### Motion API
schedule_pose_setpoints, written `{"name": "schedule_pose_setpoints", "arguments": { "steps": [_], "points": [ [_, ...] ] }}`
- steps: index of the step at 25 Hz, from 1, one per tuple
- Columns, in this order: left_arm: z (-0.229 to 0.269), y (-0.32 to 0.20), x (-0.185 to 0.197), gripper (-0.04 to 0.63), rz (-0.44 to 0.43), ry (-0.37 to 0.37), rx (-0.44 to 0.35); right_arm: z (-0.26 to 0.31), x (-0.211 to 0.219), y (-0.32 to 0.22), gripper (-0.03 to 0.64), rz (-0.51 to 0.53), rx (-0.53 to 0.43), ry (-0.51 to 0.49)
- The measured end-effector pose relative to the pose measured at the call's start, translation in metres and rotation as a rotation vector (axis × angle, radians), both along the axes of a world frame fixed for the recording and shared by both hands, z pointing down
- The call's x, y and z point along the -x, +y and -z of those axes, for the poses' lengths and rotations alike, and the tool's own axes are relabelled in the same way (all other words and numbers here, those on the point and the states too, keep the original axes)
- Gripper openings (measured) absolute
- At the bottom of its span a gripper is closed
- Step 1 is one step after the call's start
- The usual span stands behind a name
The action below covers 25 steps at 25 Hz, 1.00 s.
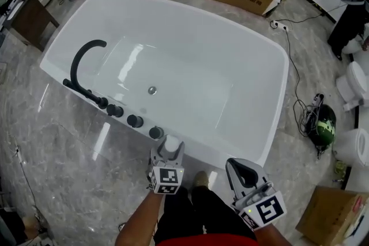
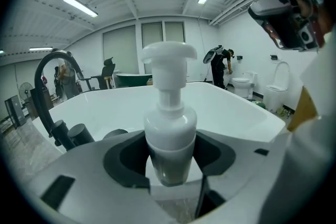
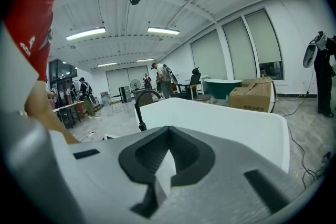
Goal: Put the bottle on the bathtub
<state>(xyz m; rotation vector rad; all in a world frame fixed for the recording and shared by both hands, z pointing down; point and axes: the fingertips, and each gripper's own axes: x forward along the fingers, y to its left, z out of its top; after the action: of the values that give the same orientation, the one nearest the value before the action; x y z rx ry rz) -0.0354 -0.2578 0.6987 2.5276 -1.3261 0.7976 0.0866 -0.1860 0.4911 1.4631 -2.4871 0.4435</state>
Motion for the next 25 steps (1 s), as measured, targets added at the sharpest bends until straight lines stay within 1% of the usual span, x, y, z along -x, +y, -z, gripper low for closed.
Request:
{"name": "schedule_pose_setpoints", "arguments": {
  "steps": [11,12,16,20,25],
  "points": [
    [-0.008,-0.012,-0.004,0.233,0.019,0.029,-0.038,-0.014,-0.004,0.011,0.005,-0.02,0.035,0.014],
    [-0.009,-0.011,-0.004,0.238,0.018,0.032,-0.038,-0.014,-0.004,0.012,0.005,-0.018,0.036,0.014],
    [-0.004,-0.008,-0.006,0.292,0.009,0.054,-0.053,-0.016,-0.004,0.012,0.005,-0.011,0.039,0.01],
    [0.008,-0.002,-0.002,0.313,0.019,0.077,-0.083,-0.019,-0.003,0.011,0.005,-0.004,0.043,0.003],
    [0.042,0.011,0.012,0.316,0.035,0.105,-0.118,-0.014,0.008,0.006,0.005,0.018,0.027,-0.019]
  ]
}}
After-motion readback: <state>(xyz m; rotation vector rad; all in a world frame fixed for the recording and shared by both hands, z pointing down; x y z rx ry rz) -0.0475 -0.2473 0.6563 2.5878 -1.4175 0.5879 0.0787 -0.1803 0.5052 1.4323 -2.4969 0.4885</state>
